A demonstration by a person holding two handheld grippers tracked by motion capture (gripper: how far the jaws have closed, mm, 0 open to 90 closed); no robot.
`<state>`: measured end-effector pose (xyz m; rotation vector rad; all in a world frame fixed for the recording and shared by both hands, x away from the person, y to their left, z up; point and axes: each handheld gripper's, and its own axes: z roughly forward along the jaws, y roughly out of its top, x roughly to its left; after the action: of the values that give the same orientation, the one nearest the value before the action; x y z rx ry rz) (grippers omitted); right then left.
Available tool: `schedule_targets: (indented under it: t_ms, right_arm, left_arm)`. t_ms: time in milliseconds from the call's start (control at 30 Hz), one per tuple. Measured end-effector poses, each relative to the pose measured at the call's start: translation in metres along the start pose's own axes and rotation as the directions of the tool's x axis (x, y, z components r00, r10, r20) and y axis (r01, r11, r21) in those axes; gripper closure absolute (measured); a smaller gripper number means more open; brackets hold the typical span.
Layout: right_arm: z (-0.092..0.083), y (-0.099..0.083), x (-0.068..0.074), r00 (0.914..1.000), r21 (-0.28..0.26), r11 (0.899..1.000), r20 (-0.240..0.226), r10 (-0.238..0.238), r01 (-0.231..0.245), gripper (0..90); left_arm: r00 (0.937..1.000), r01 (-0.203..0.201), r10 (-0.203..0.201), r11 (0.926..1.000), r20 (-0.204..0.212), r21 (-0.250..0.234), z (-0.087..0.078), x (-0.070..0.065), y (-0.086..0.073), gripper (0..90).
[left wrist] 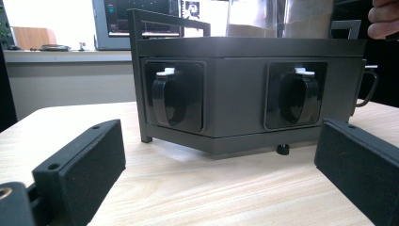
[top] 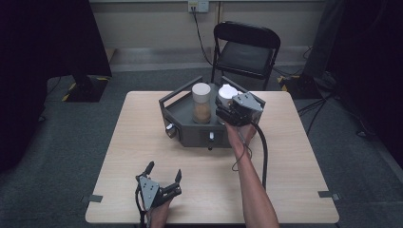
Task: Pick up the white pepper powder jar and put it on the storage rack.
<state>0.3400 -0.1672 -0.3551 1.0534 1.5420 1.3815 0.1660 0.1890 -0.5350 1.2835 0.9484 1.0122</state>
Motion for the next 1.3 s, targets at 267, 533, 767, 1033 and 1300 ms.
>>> schedule_targets:
  t_ms: [267,533,767,1033,1300]
  right_arm:
    - [-0.001,-0.003,0.001,1.0000,-0.008,1.000,0.000,-0.005,0.005,30.0]
    - [-0.001,-0.002,0.002,0.9999,-0.005,1.000,0.005,-0.010,0.010,29.8]
    - [-0.001,-0.005,0.002,1.0000,-0.019,1.000,0.007,-0.006,0.006,25.1]
    - [-0.005,-0.009,0.003,0.9996,-0.054,0.998,0.025,0.016,-0.015,3.1]
    - [-0.012,-0.013,0.003,0.9994,-0.093,0.995,0.026,0.021,-0.018,0.0]
  left_arm:
    - [1.0000,0.000,0.000,1.0000,0.000,0.000,0.000,0.000,0.000,1.7]
    - [1.0000,0.000,0.000,1.0000,0.000,0.000,0.000,0.000,0.000,1.7]
    - [1.0000,0.000,0.000,1.0000,0.000,0.000,0.000,0.000,0.000,1.7]
    - [1.0000,0.000,0.000,1.0000,0.000,0.000,0.000,0.000,0.000,1.7]
    - [1.0000,0.000,0.000,1.0000,0.000,0.000,0.000,0.000,0.000,1.7]
